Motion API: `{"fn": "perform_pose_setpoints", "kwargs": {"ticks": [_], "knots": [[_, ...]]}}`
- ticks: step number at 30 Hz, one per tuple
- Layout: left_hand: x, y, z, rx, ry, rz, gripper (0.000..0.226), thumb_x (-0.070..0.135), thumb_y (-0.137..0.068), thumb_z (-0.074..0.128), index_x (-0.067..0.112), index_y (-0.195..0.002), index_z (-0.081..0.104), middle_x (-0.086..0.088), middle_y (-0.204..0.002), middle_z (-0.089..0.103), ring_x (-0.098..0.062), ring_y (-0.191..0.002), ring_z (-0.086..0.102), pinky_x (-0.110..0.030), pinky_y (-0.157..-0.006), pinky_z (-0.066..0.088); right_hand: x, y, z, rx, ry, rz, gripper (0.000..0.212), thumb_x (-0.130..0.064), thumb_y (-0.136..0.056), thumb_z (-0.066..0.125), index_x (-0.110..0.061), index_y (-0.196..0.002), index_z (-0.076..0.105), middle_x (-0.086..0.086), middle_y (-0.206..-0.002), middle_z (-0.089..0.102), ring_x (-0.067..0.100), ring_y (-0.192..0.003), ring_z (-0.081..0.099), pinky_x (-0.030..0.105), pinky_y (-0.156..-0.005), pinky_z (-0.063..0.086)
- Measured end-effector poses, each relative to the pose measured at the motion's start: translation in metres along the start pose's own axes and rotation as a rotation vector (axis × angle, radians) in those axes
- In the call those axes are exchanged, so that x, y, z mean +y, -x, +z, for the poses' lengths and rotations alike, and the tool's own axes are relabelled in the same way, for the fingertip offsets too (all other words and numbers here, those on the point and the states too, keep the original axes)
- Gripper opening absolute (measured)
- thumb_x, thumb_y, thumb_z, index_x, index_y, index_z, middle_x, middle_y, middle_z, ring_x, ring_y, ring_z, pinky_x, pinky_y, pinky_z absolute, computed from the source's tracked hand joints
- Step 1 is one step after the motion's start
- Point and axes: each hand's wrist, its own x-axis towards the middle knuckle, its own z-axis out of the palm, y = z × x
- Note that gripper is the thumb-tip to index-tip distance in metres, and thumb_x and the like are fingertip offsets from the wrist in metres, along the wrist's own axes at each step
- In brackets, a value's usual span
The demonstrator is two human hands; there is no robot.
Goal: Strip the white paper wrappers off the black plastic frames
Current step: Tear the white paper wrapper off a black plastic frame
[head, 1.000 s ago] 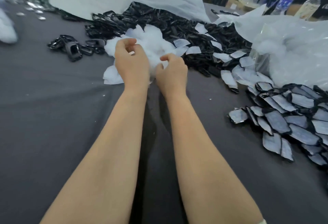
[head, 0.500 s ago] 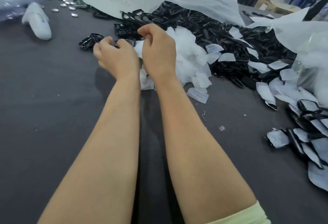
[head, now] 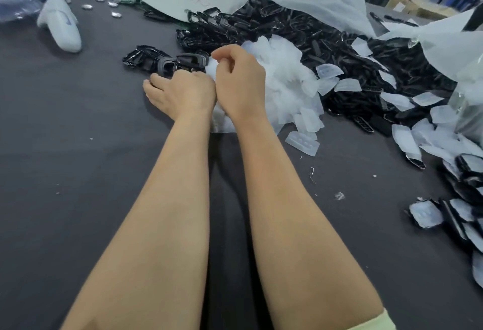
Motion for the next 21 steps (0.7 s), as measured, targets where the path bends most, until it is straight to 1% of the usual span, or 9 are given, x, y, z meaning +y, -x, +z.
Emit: {"fn": "perform_pose_setpoints", "kwargs": {"ticks": [3,5,8,10,12,13,15,18,21], "knots": [[0.000,0.002,-0.002,0.070,0.059,0.013,0.035,0.022,-0.096,0.040,0.005,-0.118,0.060,-0.011,-0.147,0.026,-0.031,-0.139,0.019,-0.039,-0.117,0.013,-0.003,0.003,-0.003,0.008,-0.023,-0.007,0.029,-0.001,-0.094,0.041,-0.007,-0.105,0.068,0.002,-0.106,0.069,0.013,-0.098,0.059,0.011,-0.078,0.038],[-0.001,0.005,-0.004,0.138,0.125,0.030,0.031,0.021,-0.094,0.040,0.008,-0.112,0.063,-0.009,-0.141,0.036,-0.030,-0.132,0.032,-0.037,-0.112,0.024,-0.007,0.005,-0.007,0.032,-0.063,-0.012,0.028,0.001,-0.093,0.042,-0.005,-0.104,0.068,0.004,-0.104,0.070,0.015,-0.097,0.060,0.014,-0.080,0.041],[0.005,0.012,-0.008,0.190,0.405,0.152,0.017,0.020,-0.092,0.046,0.016,-0.083,0.060,-0.007,-0.120,0.056,-0.020,-0.104,0.055,-0.020,-0.086,0.039,-0.010,0.005,-0.022,0.144,-0.141,0.006,0.025,0.002,-0.092,0.045,-0.003,-0.101,0.068,0.003,-0.094,0.069,0.019,-0.092,0.064,0.022,-0.082,0.047],[0.016,0.023,-0.011,0.171,0.631,0.213,0.024,0.025,-0.091,0.057,0.022,-0.072,0.043,0.001,-0.095,0.057,-0.013,-0.082,0.053,-0.013,-0.072,0.041,-0.006,0.004,-0.039,0.253,-0.138,0.043,0.024,0.000,-0.092,0.046,-0.005,-0.101,0.068,-0.001,-0.090,0.066,0.015,-0.087,0.063,0.017,-0.077,0.046],[0.028,0.035,-0.010,0.089,0.872,0.183,0.035,0.027,-0.089,0.064,0.020,-0.073,0.034,0.005,-0.078,0.047,-0.009,-0.067,0.048,-0.023,-0.073,0.049,0.006,0.004,-0.060,0.327,-0.035,0.105,0.025,-0.002,-0.091,0.046,-0.008,-0.104,0.066,-0.002,-0.098,0.067,0.011,-0.091,0.059,0.013,-0.079,0.043],[0.034,0.042,-0.008,0.024,0.973,0.159,0.036,0.026,-0.089,0.065,0.019,-0.075,0.032,0.004,-0.076,0.045,-0.006,-0.061,0.049,-0.027,-0.069,0.054,0.015,0.005,-0.071,0.341,0.041,0.147,0.027,-0.004,-0.091,0.045,-0.010,-0.108,0.065,-0.001,-0.105,0.067,0.012,-0.097,0.058,0.017,-0.085,0.044],[0.046,0.058,0.000,-0.112,1.093,0.141,0.029,0.016,-0.092,0.062,0.016,-0.081,0.035,0.001,-0.082,0.046,-0.005,-0.064,0.054,-0.021,-0.060,0.053,0.034,0.009,-0.092,0.332,0.211,0.250,0.029,-0.008,-0.092,0.044,-0.013,-0.114,0.063,0.003,-0.117,0.062,0.019,-0.111,0.054,0.033,-0.097,0.043],[0.057,0.080,0.014,-0.305,1.097,0.128,0.015,0.007,-0.095,0.055,0.009,-0.103,0.043,0.000,-0.086,0.051,-0.013,-0.073,0.059,-0.018,-0.059,0.054,0.057,0.019,-0.120,0.288,0.466,0.434,0.034,-0.013,-0.094,0.043,-0.017,-0.124,0.059,0.009,-0.133,0.051,0.030,-0.125,0.043,0.041,-0.102,0.039],[0.058,0.095,0.028,-0.474,0.993,0.120,0.016,0.005,-0.097,0.048,0.006,-0.111,0.055,0.000,-0.086,0.059,-0.008,-0.070,0.062,-0.019,-0.064,0.053,0.072,0.030,-0.140,0.220,0.638,0.556,0.040,-0.014,-0.094,0.043,-0.014,-0.134,0.049,0.014,-0.143,0.042,0.034,-0.133,0.036,0.043,-0.111,0.031]]}}
